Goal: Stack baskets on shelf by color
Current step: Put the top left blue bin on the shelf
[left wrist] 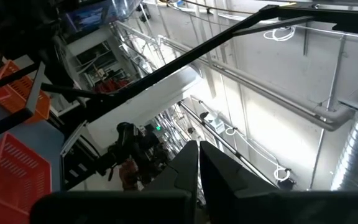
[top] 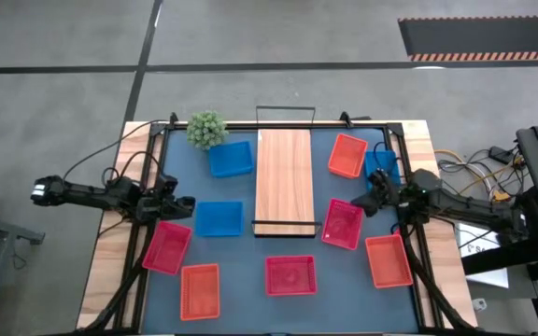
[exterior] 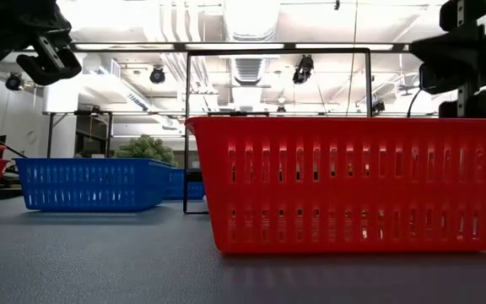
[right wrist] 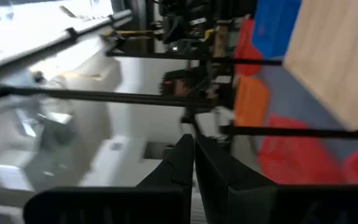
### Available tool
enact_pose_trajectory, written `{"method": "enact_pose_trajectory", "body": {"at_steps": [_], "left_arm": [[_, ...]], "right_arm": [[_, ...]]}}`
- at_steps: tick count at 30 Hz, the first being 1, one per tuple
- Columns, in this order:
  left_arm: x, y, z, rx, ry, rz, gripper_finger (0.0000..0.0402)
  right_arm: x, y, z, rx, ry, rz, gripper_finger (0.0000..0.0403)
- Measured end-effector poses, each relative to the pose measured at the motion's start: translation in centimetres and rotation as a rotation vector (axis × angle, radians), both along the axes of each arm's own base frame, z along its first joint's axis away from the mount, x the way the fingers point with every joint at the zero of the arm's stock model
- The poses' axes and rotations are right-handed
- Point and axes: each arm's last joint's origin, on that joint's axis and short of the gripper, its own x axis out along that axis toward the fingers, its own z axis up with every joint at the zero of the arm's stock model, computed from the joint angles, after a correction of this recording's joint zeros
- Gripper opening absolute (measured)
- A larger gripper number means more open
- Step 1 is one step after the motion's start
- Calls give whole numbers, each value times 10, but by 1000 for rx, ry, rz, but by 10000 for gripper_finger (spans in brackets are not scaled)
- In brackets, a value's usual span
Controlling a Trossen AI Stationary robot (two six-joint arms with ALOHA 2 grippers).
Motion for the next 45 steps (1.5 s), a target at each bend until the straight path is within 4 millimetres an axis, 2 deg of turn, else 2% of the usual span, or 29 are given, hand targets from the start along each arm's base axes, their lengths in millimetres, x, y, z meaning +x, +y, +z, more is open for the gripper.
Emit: {"method": "enact_pose_trajectory", "body": {"at_steps": [5,8,10,13,16,18,21,24,36,38,41,45], "left_arm": [[0,0,0,0,3,0,0],[0,-1,-1,-23,19,-48,0],[0,-4,-3,-125,108,-216,0],[-2,-7,1,-510,318,-471,0],[-2,-7,2,-782,471,-572,0],[0,-7,0,-860,520,-584,0],[0,-7,-1,-873,534,-582,0],[0,-7,-1,-873,529,-585,0],[0,-7,-1,-863,527,-579,0],[1,-6,-5,-743,480,-498,0],[5,-5,-12,-433,376,-328,0],[7,-6,-14,-64,221,-228,0]], "right_arm": [[2,-1,-3,-143,-4,-8,9],[3,-1,-3,-150,0,-31,9],[3,-4,-4,-132,11,-108,9],[4,-9,-6,-297,29,-277,9],[4,-11,-6,-363,38,-358,9],[4,-11,-6,-416,36,-367,9],[4,-11,-7,-559,31,-367,9],[4,-11,-7,-651,24,-368,9],[4,-11,-7,-729,20,-368,9],[4,-12,-7,-779,23,-379,9],[4,-12,-7,-852,27,-391,9],[4,-12,-7,-875,25,-389,9]]}}
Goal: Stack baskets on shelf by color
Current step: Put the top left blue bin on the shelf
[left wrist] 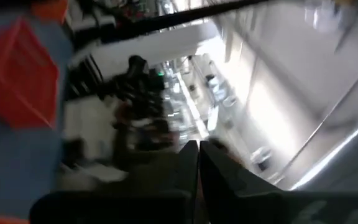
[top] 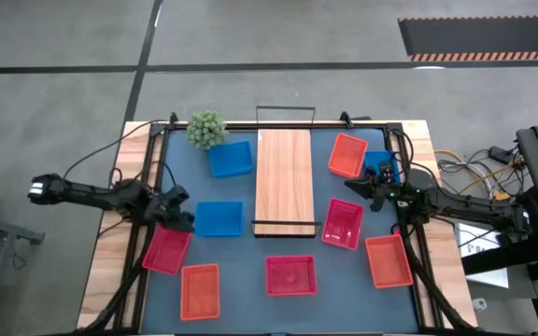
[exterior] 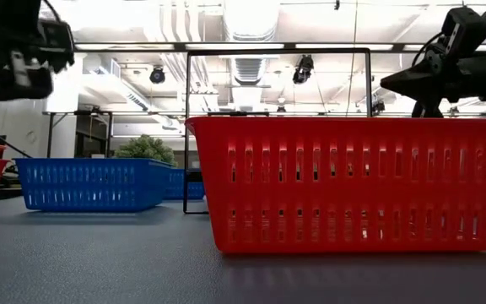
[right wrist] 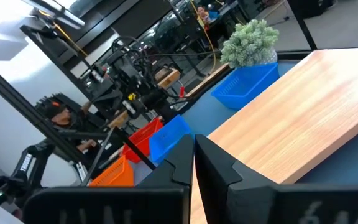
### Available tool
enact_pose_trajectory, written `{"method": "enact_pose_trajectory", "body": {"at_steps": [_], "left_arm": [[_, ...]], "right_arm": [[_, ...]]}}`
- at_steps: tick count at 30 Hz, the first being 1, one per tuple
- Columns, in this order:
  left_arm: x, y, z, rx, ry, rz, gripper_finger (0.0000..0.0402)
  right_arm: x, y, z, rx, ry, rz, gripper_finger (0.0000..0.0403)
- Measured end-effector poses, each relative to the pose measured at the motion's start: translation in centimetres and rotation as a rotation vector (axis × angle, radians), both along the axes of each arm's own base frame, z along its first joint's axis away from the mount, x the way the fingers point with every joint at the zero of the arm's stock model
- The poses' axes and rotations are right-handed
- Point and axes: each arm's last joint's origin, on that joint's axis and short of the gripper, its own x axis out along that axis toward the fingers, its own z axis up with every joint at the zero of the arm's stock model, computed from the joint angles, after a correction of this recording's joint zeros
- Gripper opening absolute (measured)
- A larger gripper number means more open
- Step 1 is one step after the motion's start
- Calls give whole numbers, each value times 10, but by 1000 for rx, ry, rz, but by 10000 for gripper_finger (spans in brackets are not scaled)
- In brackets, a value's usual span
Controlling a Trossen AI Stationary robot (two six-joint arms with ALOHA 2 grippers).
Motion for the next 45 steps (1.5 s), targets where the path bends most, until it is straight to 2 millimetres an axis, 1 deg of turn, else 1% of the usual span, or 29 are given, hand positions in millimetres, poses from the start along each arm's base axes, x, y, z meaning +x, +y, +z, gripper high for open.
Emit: {"method": "enact_pose_trajectory", "body": {"at_steps": [5,8,11,14,17,19,23,27,32,34,38,45], "left_arm": [[1,0,0,389,-240,85,0],[1,0,0,560,-343,152,0],[1,2,3,666,-426,235,0],[1,2,7,704,-477,273,0],[-1,3,12,656,-502,307,0],[-1,4,15,678,-534,372,0],[-4,5,24,872,-717,502,0],[-10,6,33,1031,-899,635,0],[-13,7,37,1172,-996,742,0],[-13,7,37,1184,-1001,746,0],[-13,7,41,1189,-1023,765,0],[-18,7,55,1162,-1091,830,0]], "right_arm": [[0,0,0,1,0,0,9],[0,0,0,1,0,0,9],[0,-1,0,-7,1,-18,9],[0,-1,0,-64,11,-49,9],[0,-2,1,-128,13,-79,9],[-1,-3,4,-177,-6,-96,9],[0,-3,12,-286,-64,-118,9],[1,-3,17,-409,-97,-135,9],[7,-5,20,-518,-95,-147,9],[12,-6,19,-551,-49,-138,9],[23,-9,27,-589,-37,-126,9],[43,-4,52,-701,-87,-73,9]]}}
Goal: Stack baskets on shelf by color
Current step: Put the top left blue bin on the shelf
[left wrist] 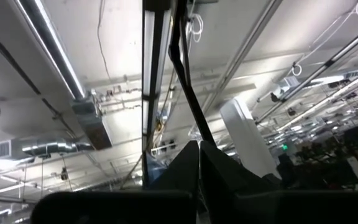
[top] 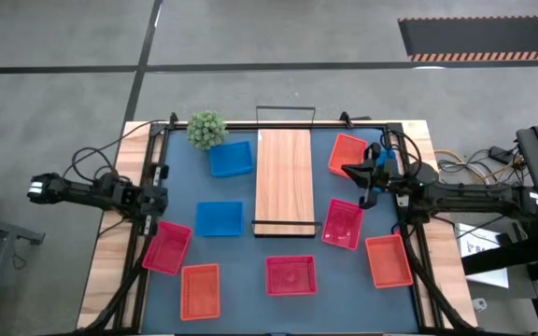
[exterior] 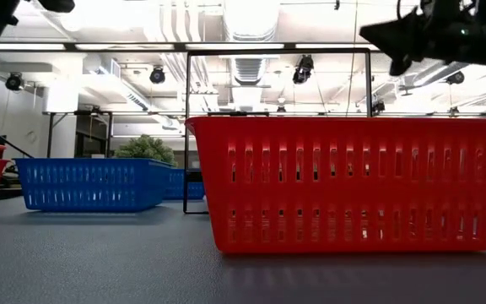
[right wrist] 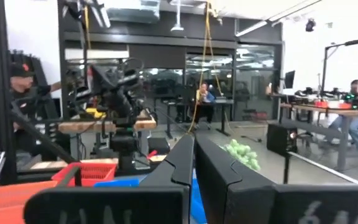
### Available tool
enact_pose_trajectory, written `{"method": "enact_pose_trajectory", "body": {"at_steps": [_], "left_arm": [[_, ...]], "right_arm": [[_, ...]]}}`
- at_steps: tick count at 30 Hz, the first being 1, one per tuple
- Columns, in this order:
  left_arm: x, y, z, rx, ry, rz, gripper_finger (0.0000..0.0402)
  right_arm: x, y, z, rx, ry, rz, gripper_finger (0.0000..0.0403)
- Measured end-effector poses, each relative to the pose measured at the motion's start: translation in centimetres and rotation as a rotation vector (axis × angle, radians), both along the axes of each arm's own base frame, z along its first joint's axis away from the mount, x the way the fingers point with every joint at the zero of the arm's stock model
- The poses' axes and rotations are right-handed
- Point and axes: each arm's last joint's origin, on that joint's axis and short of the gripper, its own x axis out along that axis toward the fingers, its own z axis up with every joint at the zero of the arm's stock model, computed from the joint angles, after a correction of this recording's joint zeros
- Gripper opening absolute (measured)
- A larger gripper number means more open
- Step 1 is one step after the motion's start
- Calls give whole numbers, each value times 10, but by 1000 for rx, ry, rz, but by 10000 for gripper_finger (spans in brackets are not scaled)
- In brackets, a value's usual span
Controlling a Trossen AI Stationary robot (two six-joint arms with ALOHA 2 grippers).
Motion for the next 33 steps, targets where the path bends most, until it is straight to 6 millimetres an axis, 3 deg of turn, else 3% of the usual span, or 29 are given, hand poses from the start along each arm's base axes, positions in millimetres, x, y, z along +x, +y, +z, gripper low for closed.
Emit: {"method": "enact_pose_trajectory", "body": {"at_steps": [13,20,24,33], "left_arm": [[-13,2,9,51,-149,72,0],[-20,3,3,39,-178,76,0],[-23,5,0,11,-189,161,0],[-27,10,-1,-80,-160,273,0]], "right_arm": [[59,29,21,-34,122,-74,9],[116,34,39,-63,172,-79,9],[154,30,55,-93,259,-93,9],[227,7,93,-53,621,-147,9]]}}
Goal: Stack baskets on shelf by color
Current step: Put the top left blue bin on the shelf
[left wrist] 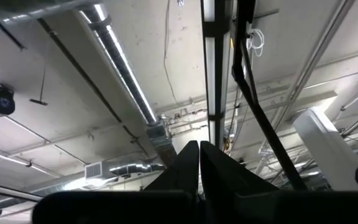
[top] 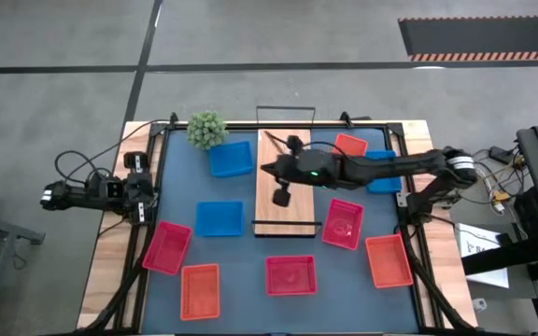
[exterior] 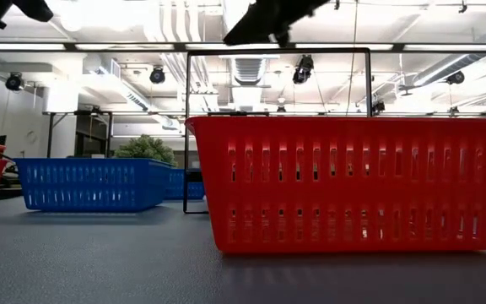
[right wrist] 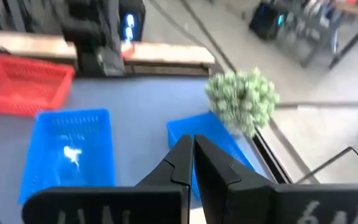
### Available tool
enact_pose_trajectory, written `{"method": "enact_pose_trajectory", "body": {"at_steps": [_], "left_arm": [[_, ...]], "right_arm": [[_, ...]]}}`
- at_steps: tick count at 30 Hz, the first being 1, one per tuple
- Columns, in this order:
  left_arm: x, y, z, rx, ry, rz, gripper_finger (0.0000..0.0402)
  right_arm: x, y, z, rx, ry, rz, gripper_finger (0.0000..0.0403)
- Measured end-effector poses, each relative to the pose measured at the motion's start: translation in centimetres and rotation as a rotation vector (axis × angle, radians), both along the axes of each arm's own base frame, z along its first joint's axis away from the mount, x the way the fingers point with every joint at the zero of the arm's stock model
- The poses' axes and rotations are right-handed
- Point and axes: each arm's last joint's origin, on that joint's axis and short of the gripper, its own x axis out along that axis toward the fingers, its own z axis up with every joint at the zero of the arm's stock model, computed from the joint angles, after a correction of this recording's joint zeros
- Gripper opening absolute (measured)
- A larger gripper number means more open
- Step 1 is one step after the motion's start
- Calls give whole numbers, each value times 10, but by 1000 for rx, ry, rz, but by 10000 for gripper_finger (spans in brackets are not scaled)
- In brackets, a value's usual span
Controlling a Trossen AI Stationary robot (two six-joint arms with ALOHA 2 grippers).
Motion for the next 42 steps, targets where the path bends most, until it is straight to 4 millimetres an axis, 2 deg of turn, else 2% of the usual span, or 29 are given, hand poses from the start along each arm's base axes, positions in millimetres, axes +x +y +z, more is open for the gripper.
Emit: {"method": "enact_pose_trajectory", "body": {"at_steps": [4,7,14,25,32,42], "left_arm": [[0,0,0,1,1,0,0],[0,0,0,1,2,0,0],[0,0,-1,1,3,0,0],[1,0,-2,-3,15,-7,0],[1,0,-2,-3,17,-7,0],[1,0,-2,-3,18,-7,0]], "right_arm": [[26,-13,5,3,114,-4,9],[44,-24,7,61,183,57,9],[84,-49,0,187,223,153,20],[136,-62,-34,136,290,183,140],[152,-80,-68,179,340,136,180],[154,-96,-99,196,415,115,184]]}}
